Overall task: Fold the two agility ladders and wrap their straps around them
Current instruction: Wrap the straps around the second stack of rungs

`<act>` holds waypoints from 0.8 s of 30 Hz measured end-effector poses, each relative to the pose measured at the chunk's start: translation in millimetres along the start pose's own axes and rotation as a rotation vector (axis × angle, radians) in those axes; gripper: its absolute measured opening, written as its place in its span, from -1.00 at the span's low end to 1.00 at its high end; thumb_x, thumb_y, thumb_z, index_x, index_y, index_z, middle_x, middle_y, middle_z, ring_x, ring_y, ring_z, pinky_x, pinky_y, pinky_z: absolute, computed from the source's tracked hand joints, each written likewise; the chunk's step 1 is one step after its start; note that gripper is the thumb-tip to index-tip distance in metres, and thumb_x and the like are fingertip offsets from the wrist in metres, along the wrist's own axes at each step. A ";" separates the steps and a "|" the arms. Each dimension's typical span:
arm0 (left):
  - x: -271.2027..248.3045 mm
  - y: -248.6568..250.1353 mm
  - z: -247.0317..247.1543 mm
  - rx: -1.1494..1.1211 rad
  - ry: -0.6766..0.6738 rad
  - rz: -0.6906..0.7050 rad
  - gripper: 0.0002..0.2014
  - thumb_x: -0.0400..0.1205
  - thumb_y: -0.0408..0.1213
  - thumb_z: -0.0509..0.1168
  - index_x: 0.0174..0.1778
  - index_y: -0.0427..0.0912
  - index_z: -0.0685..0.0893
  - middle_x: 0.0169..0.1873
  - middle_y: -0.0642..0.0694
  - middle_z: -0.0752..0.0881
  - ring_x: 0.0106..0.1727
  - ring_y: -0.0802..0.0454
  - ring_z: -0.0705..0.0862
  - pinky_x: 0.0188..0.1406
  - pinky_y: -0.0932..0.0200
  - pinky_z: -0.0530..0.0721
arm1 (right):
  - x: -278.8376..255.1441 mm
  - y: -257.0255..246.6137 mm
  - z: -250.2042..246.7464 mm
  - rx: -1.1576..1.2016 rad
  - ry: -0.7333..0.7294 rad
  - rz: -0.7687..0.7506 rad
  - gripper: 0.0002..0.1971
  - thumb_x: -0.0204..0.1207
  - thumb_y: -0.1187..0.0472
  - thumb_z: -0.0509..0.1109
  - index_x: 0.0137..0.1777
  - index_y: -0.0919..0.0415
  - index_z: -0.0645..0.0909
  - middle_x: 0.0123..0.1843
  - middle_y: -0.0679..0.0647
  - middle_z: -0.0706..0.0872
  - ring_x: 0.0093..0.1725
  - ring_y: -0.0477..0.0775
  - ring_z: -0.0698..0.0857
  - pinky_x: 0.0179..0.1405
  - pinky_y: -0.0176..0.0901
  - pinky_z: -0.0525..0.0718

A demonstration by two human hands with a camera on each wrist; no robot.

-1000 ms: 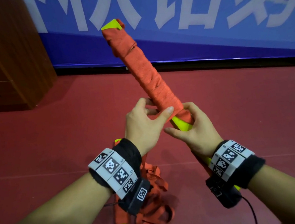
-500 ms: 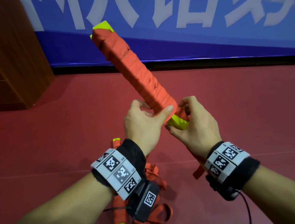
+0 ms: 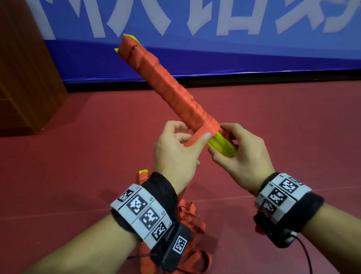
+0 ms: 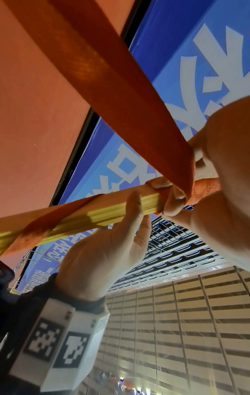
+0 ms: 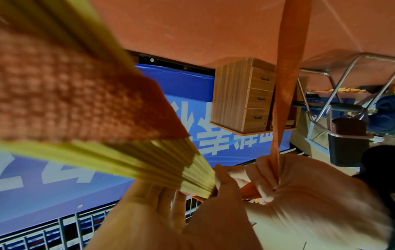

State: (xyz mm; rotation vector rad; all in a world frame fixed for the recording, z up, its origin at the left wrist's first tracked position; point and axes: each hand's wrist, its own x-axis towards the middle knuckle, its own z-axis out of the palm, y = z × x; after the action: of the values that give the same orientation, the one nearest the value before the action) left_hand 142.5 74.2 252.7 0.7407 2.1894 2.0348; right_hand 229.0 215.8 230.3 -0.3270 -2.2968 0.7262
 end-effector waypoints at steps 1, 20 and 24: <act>0.2 -0.8 -0.1 -0.004 0.004 0.003 -0.65 0.53 -0.13 0.60 0.05 -0.10 0.59 -0.28 -0.02 0.83 -0.57 0.05 0.69 -0.48 0.15 0.63 | -0.3 0.8 0.6 0.004 -0.009 -0.005 -0.49 0.43 0.03 0.60 0.38 0.06 0.62 0.08 -0.11 0.77 0.04 -0.03 0.75 0.11 0.09 0.74; 12.4 -3.0 -0.5 -0.170 0.013 0.011 -0.73 0.56 -0.23 0.58 -0.04 -0.12 0.59 -0.34 -0.03 0.78 -0.62 0.05 0.61 -0.55 0.19 0.56 | -2.1 0.1 8.8 0.124 -0.010 -0.015 -0.53 0.66 -0.01 0.38 0.50 0.18 0.58 -0.05 -0.07 0.79 -0.16 -0.12 0.71 -0.19 -0.32 0.61; 13.3 -1.2 -3.3 -0.107 0.048 -0.034 -0.61 0.48 -0.06 0.63 0.03 -0.13 0.63 -0.12 -0.04 0.79 -0.61 0.15 0.60 -0.61 0.28 0.54 | -1.7 -3.4 7.3 0.190 -0.024 -0.012 -0.55 0.66 -0.01 0.33 0.49 0.15 0.59 -0.17 -0.08 0.76 -0.28 -0.14 0.68 -0.27 -0.33 0.57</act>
State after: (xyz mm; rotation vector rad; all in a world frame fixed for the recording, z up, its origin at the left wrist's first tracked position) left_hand 129.2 76.2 255.6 0.6458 2.0826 2.1552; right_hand 225.2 209.3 226.9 -0.2173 -2.2284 0.9379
